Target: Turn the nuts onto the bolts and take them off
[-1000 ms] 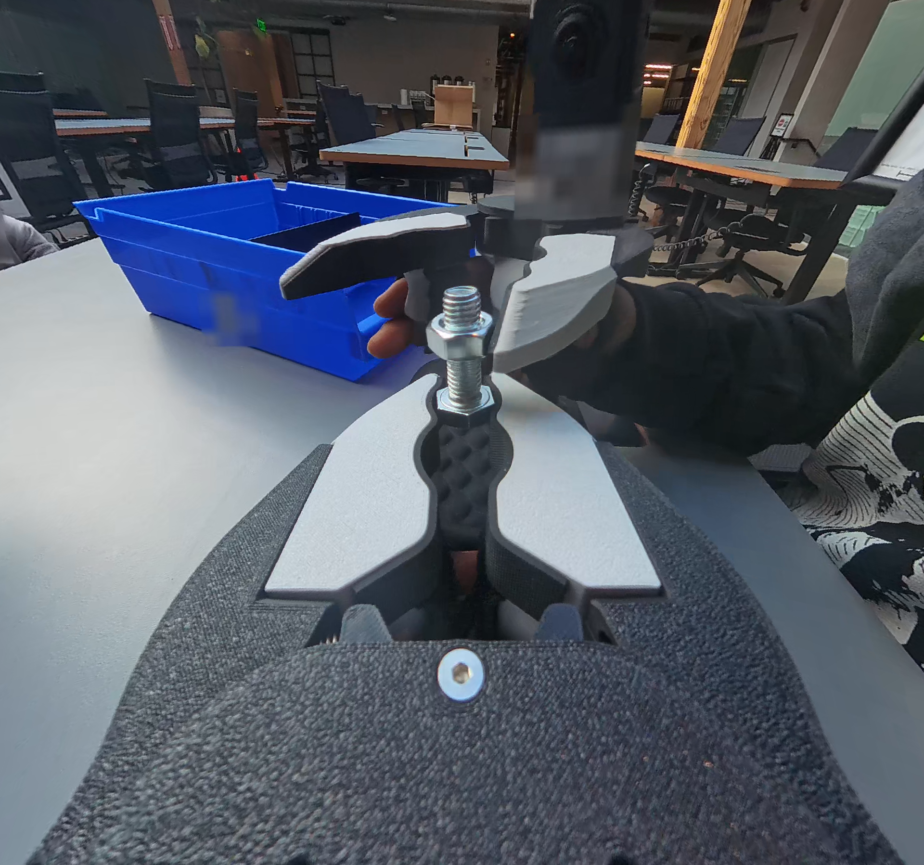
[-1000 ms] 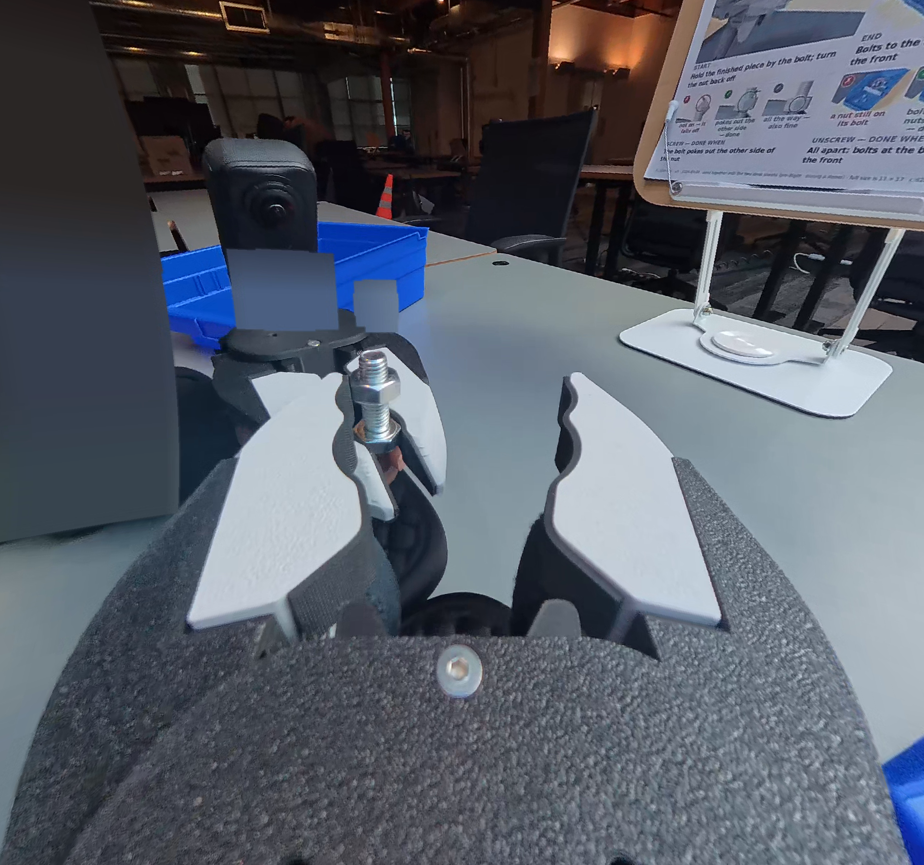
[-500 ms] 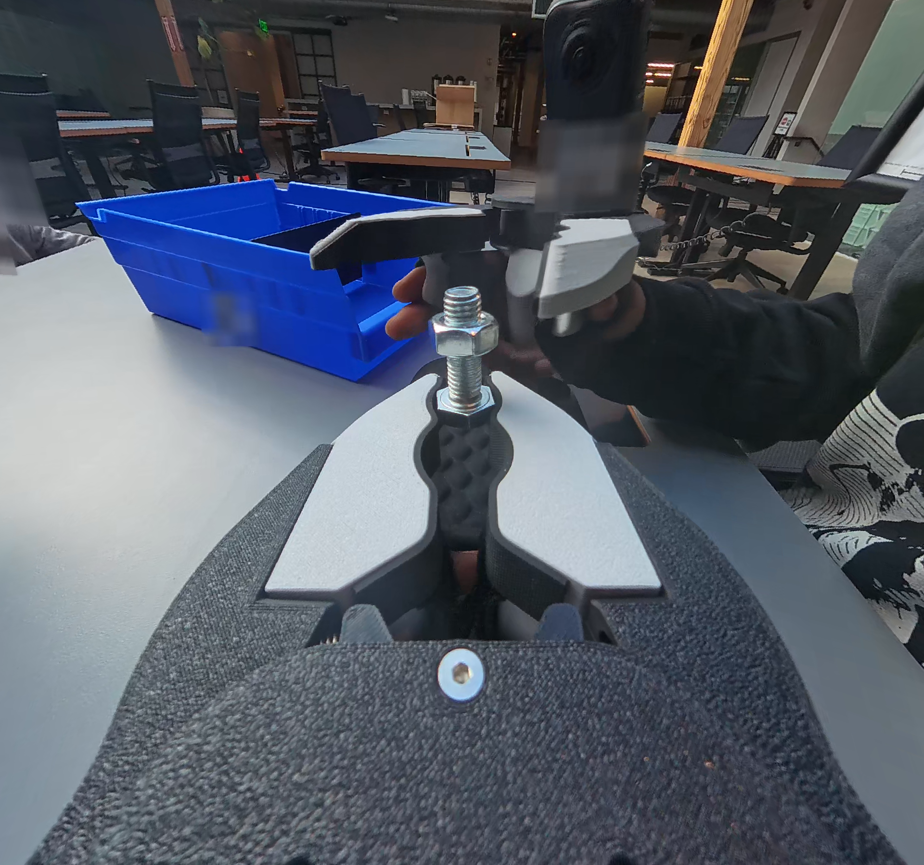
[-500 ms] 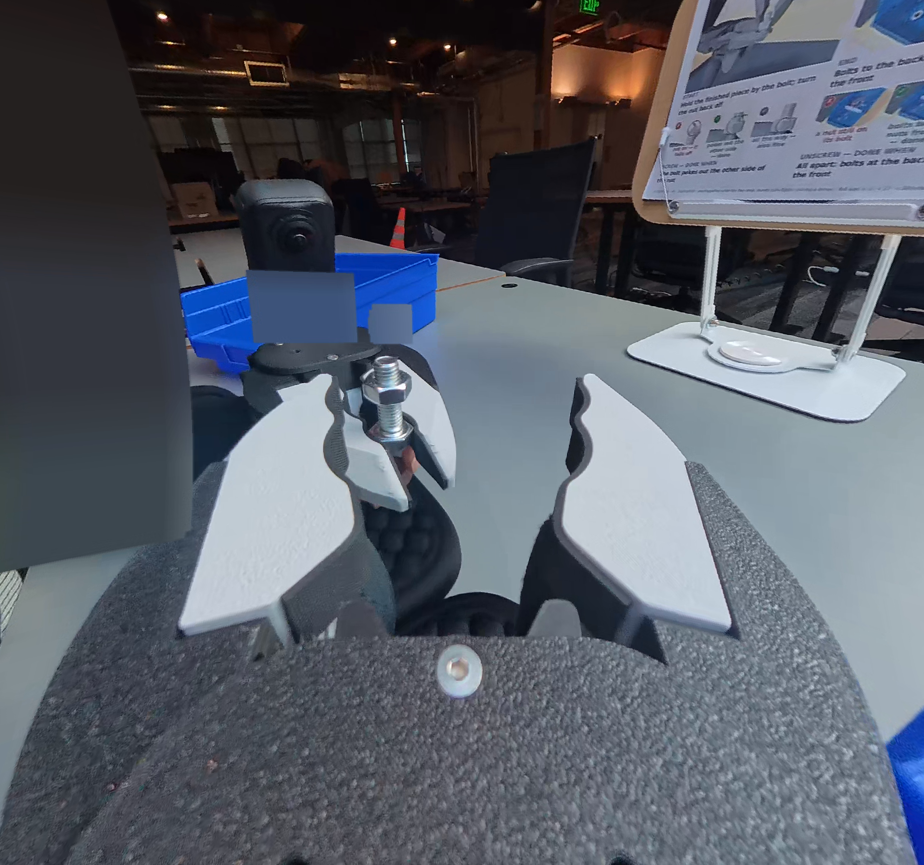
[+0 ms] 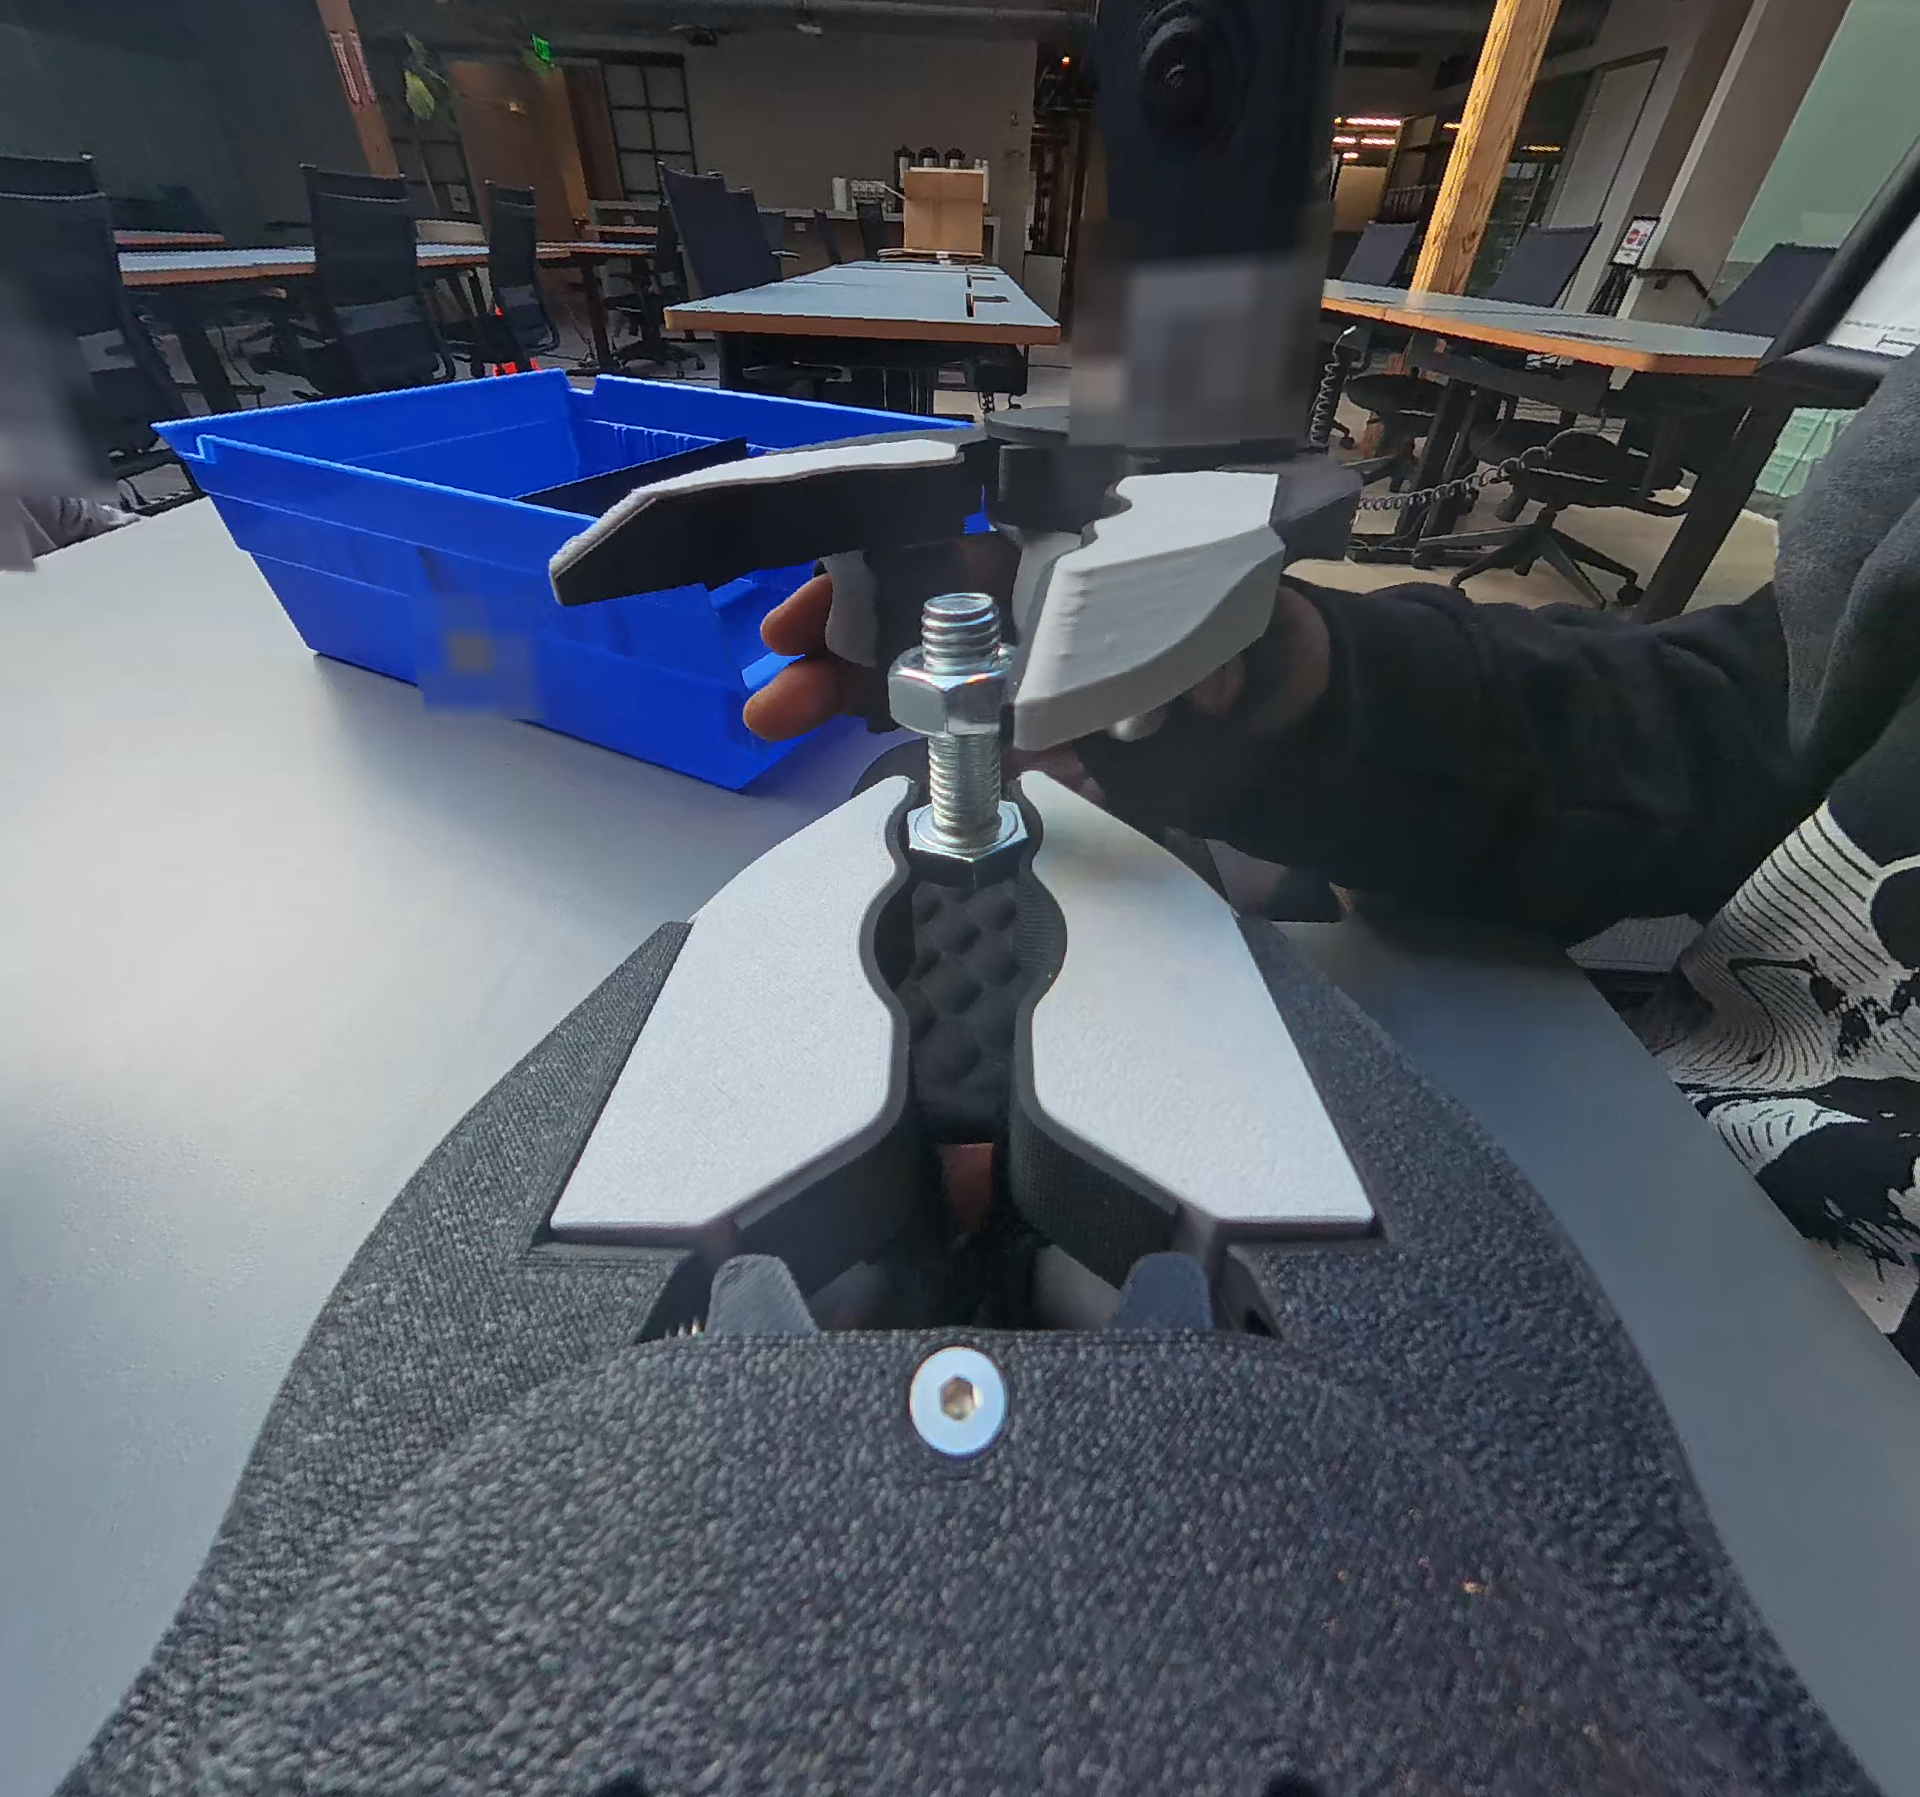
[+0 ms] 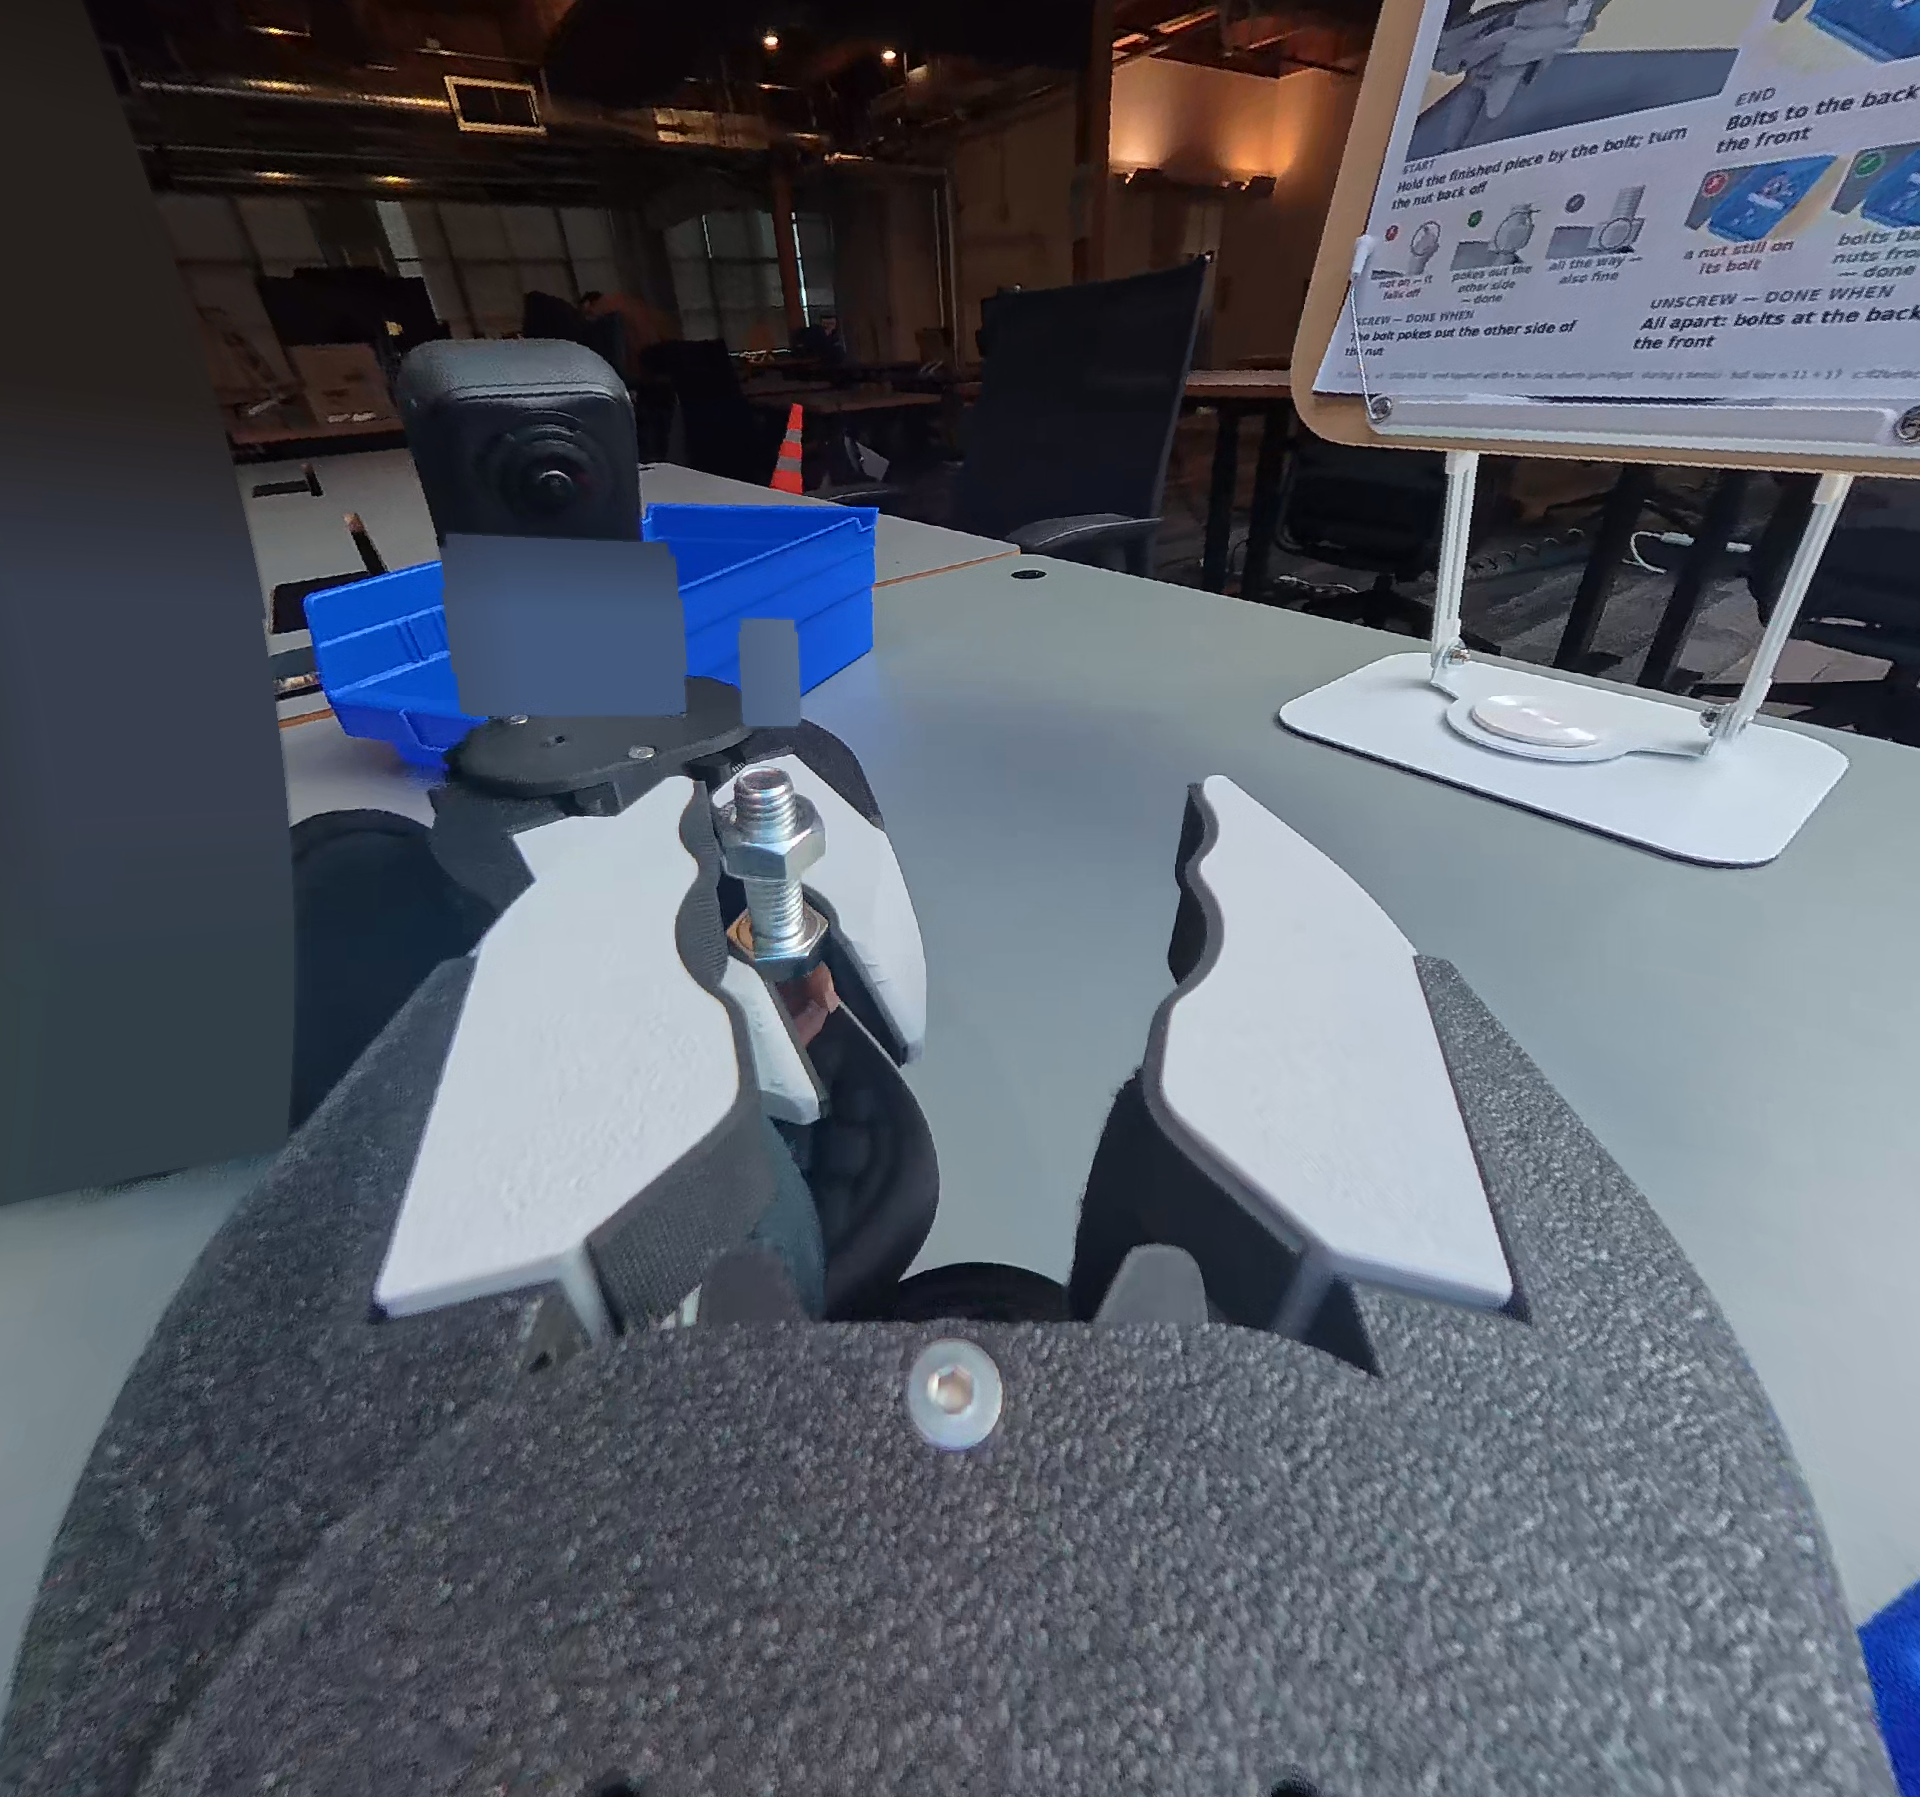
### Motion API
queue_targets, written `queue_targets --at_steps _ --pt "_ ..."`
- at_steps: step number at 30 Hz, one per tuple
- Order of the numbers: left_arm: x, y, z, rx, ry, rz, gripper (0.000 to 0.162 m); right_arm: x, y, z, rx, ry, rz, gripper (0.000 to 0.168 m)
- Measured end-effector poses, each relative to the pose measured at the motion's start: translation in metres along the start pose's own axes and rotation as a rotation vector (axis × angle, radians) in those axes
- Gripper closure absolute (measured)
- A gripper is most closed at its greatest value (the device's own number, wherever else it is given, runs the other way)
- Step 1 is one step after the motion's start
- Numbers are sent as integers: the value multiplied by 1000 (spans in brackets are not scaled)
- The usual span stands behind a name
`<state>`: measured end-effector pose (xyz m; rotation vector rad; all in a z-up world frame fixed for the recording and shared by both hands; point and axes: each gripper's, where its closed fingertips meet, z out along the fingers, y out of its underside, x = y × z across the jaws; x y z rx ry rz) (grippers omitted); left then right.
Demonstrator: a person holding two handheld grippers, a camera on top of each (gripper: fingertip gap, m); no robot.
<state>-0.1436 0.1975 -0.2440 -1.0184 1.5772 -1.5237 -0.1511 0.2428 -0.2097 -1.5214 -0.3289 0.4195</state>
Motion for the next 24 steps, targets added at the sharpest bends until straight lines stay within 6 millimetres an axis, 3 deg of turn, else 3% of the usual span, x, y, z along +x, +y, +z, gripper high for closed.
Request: queue_targets --at_steps 11,20,24 --pt "-1 -1 -1 7 -3 -4 148 11 -2 -28 15 31 -15 88" --pt "1 -1 0 6 5 8 148 -6 6 6 -32 -30 -38 78" --pt "2 -2 -1 16 12 7 148 0 6 1 -44 -17 -54 77"
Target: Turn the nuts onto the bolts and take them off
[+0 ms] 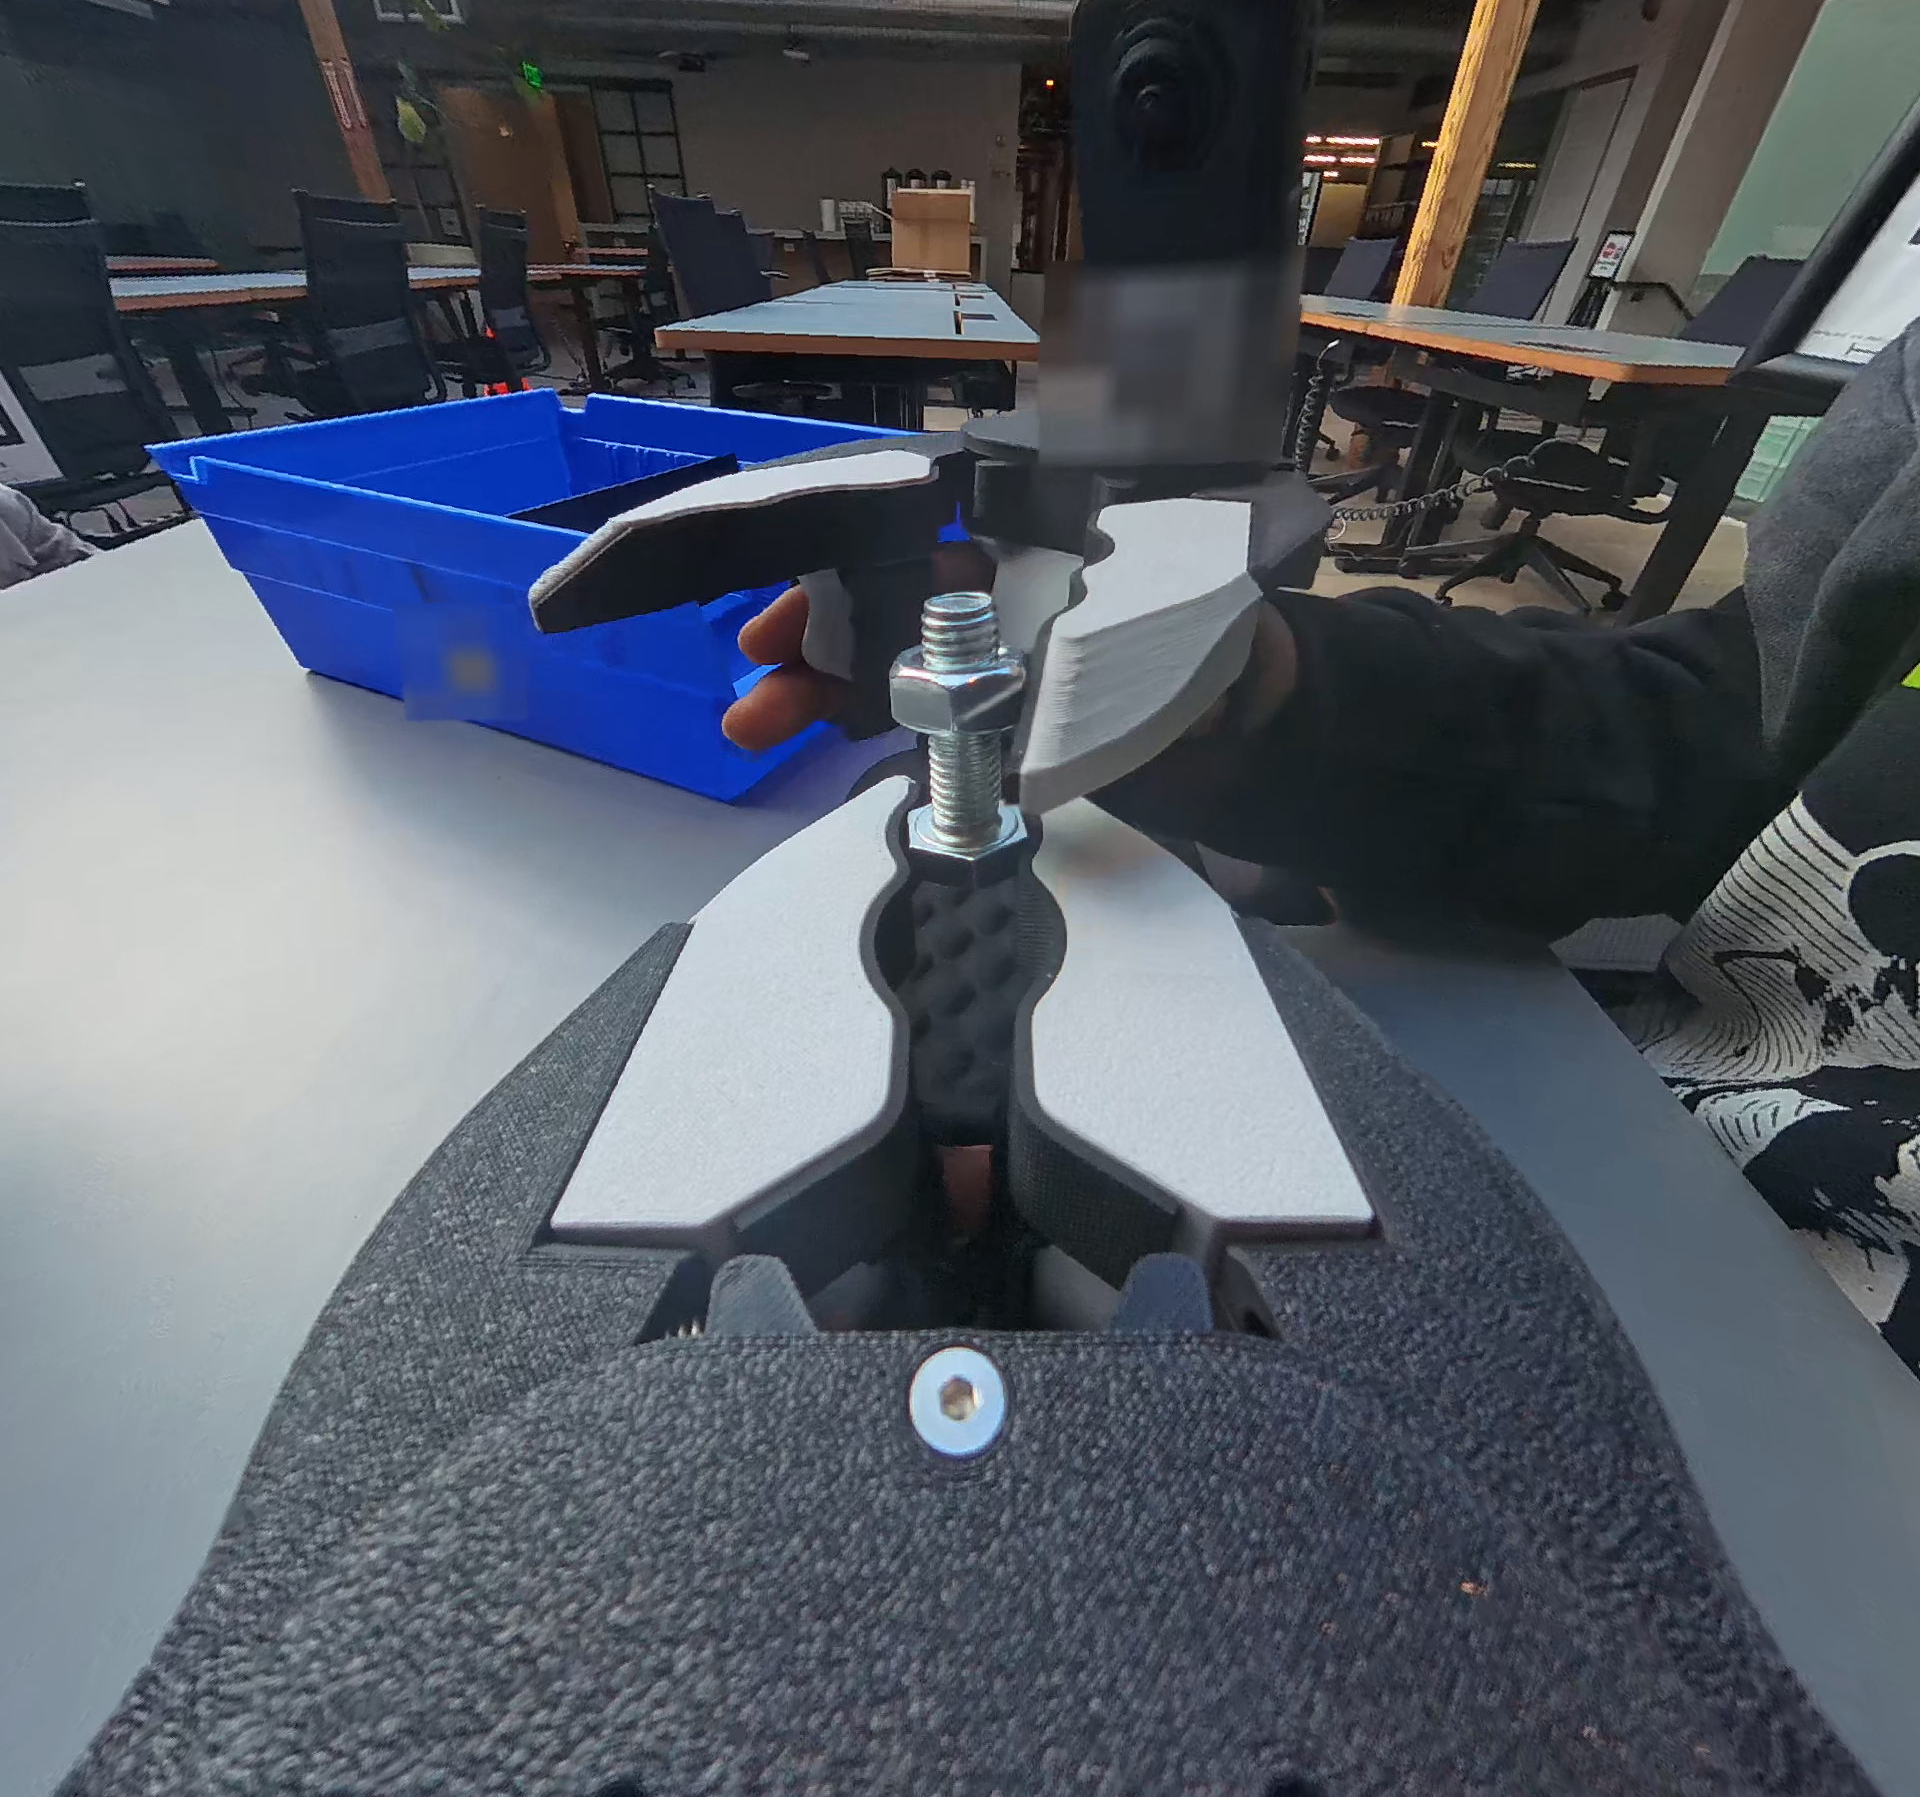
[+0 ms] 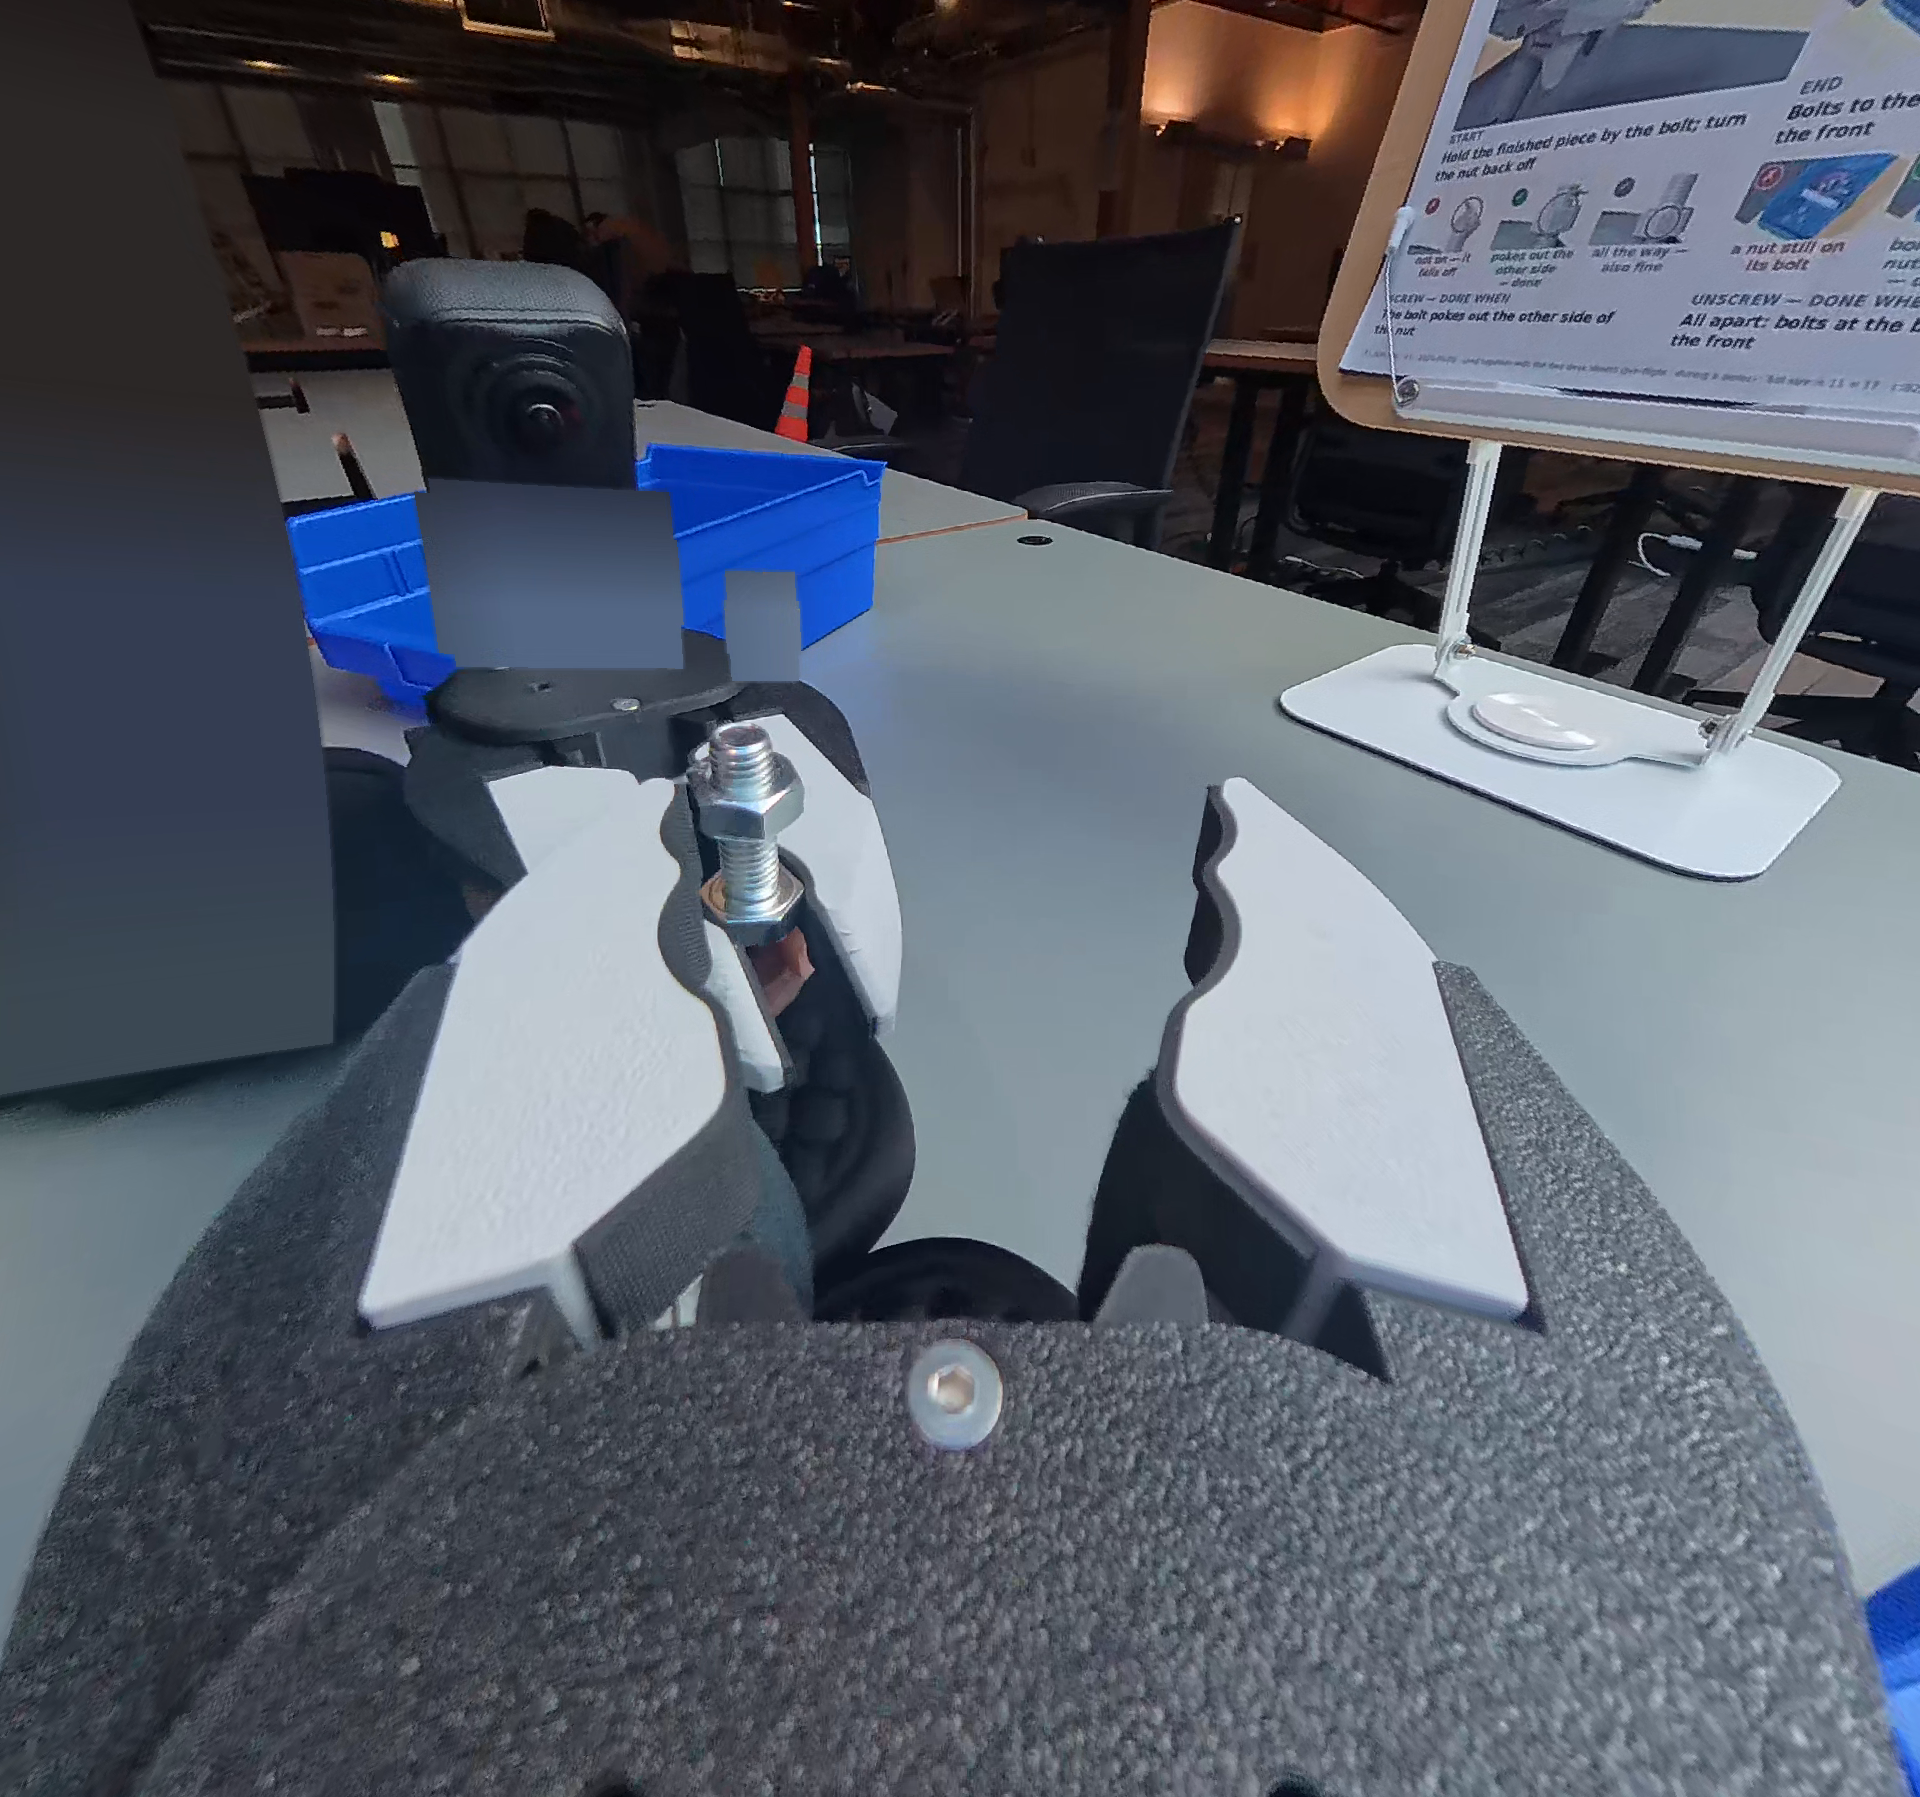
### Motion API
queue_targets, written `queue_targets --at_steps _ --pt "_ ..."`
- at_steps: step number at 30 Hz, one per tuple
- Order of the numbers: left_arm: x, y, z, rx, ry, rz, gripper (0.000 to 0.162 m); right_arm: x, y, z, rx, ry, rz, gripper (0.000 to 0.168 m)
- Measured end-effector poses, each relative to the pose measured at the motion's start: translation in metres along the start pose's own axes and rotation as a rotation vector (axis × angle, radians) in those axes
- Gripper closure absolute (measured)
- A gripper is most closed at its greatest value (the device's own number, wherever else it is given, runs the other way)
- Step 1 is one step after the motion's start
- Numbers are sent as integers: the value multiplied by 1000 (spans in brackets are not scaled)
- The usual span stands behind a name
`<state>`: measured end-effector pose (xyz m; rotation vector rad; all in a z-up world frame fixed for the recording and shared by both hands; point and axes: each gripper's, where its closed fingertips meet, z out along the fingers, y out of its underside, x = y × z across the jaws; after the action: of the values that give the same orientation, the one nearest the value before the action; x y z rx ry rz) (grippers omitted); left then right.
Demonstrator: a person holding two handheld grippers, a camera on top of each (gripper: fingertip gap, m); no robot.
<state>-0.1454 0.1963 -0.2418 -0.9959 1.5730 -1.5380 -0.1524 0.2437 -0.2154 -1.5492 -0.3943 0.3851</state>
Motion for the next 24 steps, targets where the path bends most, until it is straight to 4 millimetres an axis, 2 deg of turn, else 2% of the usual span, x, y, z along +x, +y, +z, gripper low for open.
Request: queue_targets --at_steps 4,7,9,12,17,20,24 --pt "0 0 0 0 1 -2 148 8 2 -12 -9 30 -6 76" --pt "-1 -2 -1 16 -1 -10 148 22 1 -22 4 93 9 86" --pt "-3 -3 -2 27 -10 -22 148 20 -2 -26 31 66 31 84" --pt "-4 -4 -4 39 -8 -34 148 8 -4 -20 41 9 43 78" --pt "-4 -3 -3 31 -10 -27 148 -7 -5 4 41 -36 41 75" --pt "-2 -2 -2 20 -6 -11 148 -4 -3 10 32 -21 46 77" --pt "-3 -3 -3 29 -7 -22 148 3 -3 1 39 -4 51 75"
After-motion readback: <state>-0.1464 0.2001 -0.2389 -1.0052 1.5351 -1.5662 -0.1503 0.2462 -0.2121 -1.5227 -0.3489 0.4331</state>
